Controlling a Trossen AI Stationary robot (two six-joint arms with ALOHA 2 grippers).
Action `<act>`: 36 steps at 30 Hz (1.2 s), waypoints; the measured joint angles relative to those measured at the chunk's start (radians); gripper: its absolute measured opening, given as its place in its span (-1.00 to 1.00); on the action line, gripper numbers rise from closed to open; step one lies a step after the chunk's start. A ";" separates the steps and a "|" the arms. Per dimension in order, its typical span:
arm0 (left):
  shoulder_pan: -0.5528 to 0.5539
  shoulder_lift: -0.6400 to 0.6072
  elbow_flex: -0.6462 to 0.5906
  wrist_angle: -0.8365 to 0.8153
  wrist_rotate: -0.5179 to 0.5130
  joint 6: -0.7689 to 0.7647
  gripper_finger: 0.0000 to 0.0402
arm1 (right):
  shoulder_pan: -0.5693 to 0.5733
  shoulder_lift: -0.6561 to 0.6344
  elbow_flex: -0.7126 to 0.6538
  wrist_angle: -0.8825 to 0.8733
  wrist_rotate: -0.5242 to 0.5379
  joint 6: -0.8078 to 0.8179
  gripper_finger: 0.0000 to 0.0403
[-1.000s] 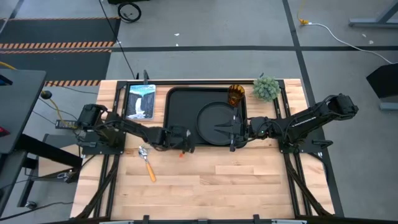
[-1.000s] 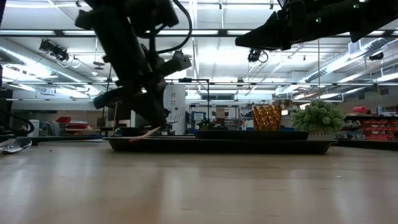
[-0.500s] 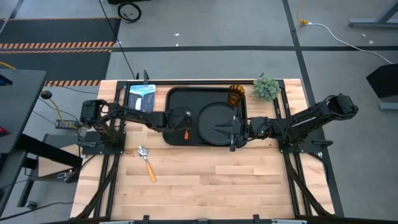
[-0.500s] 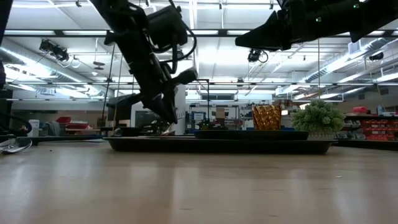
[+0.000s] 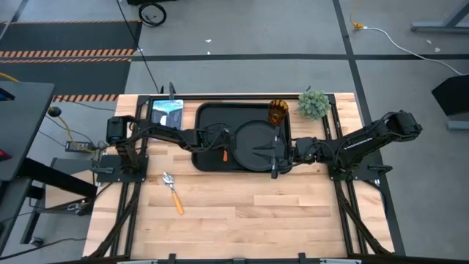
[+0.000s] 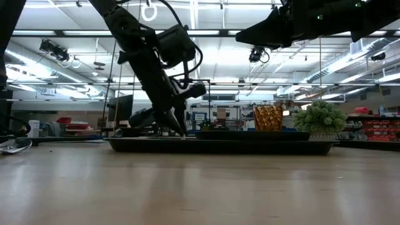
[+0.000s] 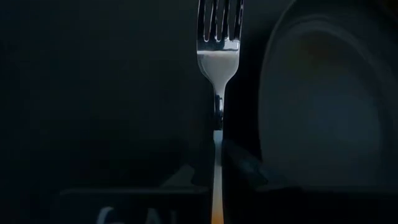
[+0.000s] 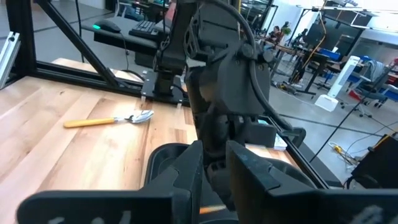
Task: Pick and place plate/cup/fork/spoon on tray
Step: Put the orange fork on the black tray to the left of the black plate
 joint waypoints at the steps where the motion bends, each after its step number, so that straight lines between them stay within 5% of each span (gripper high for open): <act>1: 0.000 0.000 -0.001 -0.008 0.000 0.000 -0.87 | 0.000 0.000 0.000 0.000 -0.001 0.000 -0.61; 16: -0.003 0.004 -0.001 -0.007 0.003 0.055 -0.48 | 0.000 0.000 0.000 -0.001 -0.004 0.000 -0.61; 25: -0.015 -0.013 0.000 -0.042 0.284 0.215 -0.46 | 0.000 0.000 0.000 -0.003 -0.004 0.007 -0.61; 36: -0.079 -0.013 -0.002 -0.126 0.250 0.183 -0.46 | 0.000 0.000 0.000 -0.003 -0.004 0.015 -0.61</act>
